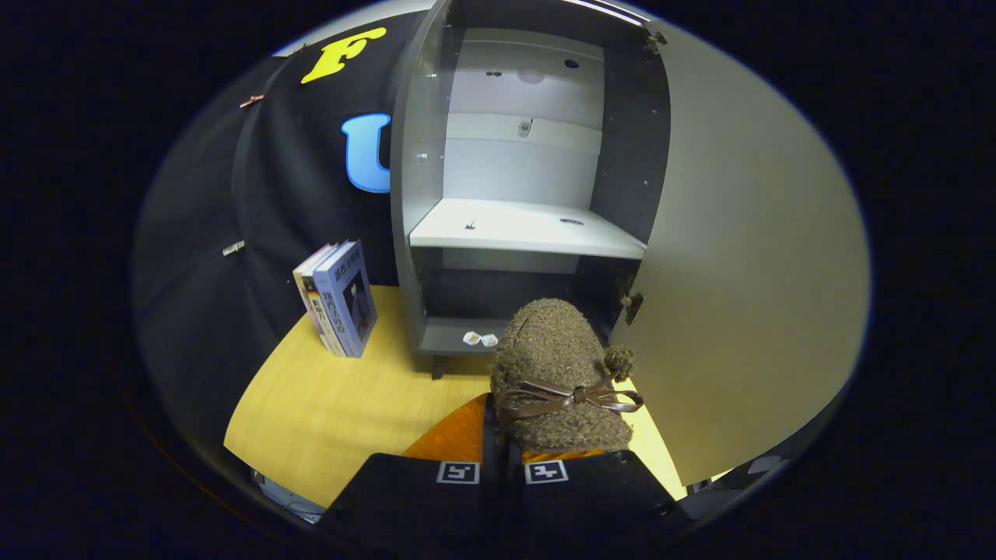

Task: Open the shoe cabinet door, grab the shoes and put them into the shoe cabinet, then close the shoe cabinet door.

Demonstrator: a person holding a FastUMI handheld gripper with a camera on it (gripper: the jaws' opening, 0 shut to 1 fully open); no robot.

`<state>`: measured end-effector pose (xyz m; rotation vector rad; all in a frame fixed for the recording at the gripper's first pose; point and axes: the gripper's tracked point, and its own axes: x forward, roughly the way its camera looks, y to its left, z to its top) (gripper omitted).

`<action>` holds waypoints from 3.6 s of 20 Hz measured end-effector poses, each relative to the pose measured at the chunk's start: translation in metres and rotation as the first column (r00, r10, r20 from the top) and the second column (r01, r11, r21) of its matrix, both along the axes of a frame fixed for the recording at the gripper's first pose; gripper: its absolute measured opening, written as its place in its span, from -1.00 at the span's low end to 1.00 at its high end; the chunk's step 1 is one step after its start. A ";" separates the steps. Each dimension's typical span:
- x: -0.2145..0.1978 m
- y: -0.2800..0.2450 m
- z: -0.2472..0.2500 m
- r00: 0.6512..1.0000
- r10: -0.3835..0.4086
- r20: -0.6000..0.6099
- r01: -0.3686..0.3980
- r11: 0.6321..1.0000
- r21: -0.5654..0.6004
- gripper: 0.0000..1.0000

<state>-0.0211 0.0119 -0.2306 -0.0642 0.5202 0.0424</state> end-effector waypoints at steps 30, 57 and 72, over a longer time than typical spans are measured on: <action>0.338 0.007 0.058 0.998 0.053 0.014 -0.053 0.998 0.025 -0.88; 0.353 0.011 0.057 1.000 0.030 -0.008 -0.030 0.999 0.018 0.90; 0.222 -0.021 0.164 0.976 -0.035 0.213 0.024 0.998 0.054 0.97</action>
